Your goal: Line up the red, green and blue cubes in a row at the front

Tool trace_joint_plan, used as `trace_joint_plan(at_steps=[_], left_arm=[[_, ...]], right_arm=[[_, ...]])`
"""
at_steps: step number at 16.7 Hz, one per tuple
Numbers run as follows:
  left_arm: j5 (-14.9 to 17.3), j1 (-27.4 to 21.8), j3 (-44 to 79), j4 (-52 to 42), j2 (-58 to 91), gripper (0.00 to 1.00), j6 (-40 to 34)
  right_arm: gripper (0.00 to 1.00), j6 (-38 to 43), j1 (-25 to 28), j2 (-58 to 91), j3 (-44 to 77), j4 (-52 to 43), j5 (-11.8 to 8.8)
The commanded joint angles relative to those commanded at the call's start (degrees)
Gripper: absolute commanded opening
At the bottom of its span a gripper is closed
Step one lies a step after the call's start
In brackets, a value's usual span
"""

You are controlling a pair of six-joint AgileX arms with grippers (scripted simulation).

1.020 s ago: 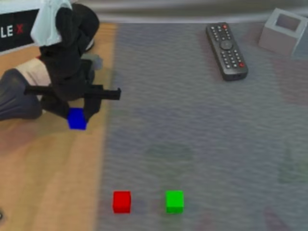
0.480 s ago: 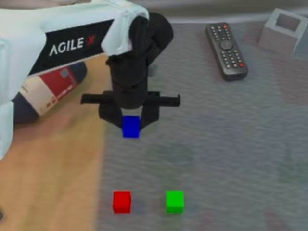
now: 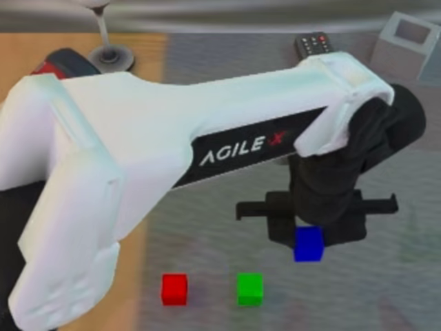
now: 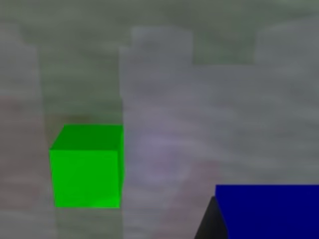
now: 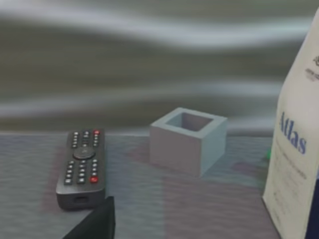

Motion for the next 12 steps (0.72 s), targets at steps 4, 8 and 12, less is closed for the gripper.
trace_joint_plan(at_steps=[4,8,12], left_arm=[[-0.1,-1.2,0.7,-0.2,0.1,0.00,-1.3],[0.0,-1.1,-1.4,2.2,0.4,0.00,-1.1],[0.0,-1.1,-7.6,10.8,2.4,0.00,-1.3]], right_arm=[[1.00,0.0,0.0,0.0,0.0,0.0,0.0],[1.00,0.0,0.0,0.0,0.0,0.0,0.0],[1.00,0.0,0.0,0.0,0.0,0.0,0.0]])
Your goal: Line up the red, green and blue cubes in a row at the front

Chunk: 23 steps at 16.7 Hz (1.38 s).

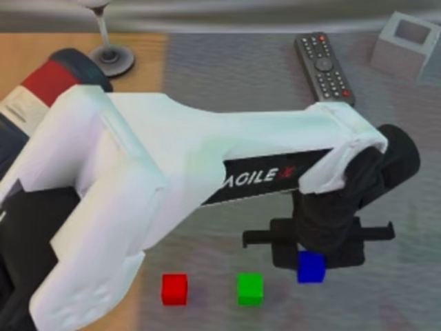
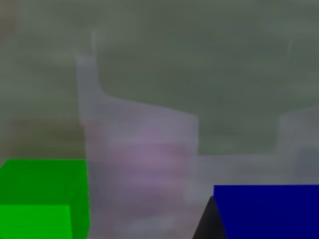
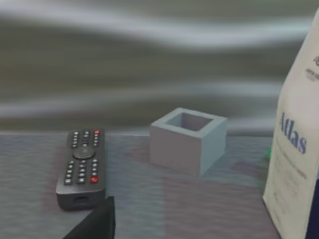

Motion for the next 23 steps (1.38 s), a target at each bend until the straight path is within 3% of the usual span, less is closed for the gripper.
trace_joint_plan(at_steps=[6,19,23], left_arm=[[0.0,-0.2,-2.4,2.9,0.9,0.00,0.0],[0.0,-0.2,-2.4,2.9,0.9,0.98,0.0],[0.0,-0.2,-2.4,2.9,0.9,1.00,0.0]], right_arm=[[1.00,0.0,0.0,0.0,0.0,0.0,0.0],[1.00,0.0,0.0,0.0,0.0,0.0,0.0],[1.00,0.0,0.0,0.0,0.0,0.0,0.0]])
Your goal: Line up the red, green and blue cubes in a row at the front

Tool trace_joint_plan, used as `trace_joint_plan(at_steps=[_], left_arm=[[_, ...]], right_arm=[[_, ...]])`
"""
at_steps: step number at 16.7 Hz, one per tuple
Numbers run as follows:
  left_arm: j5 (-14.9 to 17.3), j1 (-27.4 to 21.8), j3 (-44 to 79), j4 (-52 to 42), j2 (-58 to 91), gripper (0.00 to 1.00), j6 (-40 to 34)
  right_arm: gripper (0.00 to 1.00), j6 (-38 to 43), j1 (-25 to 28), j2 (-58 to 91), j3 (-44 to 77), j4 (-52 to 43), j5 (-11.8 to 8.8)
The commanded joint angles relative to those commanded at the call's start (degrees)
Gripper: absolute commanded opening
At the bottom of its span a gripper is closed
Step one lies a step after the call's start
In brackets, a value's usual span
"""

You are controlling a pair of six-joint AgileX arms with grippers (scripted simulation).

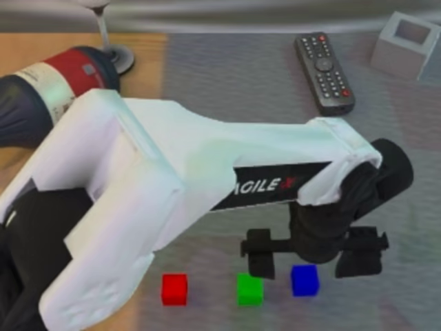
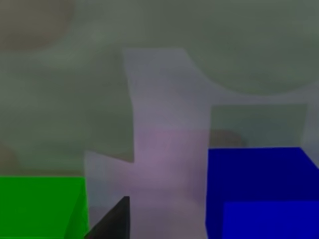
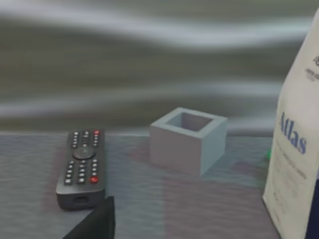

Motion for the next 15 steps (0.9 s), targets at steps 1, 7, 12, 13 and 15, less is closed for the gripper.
trace_joint_plan(at_steps=[1,7,12,13,15], left_arm=[[0.0,0.0,0.0,0.0,0.0,1.00,0.0],[0.0,0.1,0.9,-1.0,-0.2,1.00,0.0],[0.0,0.8,7.5,-10.8,-2.7,1.00,-0.3],[0.0,0.9,8.6,-12.3,-3.2,1.00,-0.3],[0.0,1.0,9.7,-13.6,-3.9,1.00,-0.3]], right_arm=[[1.00,0.0,0.0,0.0,0.0,0.0,0.0],[1.00,0.0,0.0,0.0,0.0,0.0,0.0],[1.00,0.0,0.0,0.0,0.0,0.0,0.0],[1.00,0.0,0.0,0.0,0.0,0.0,0.0],[1.00,0.0,0.0,0.0,0.0,0.0,0.0]])
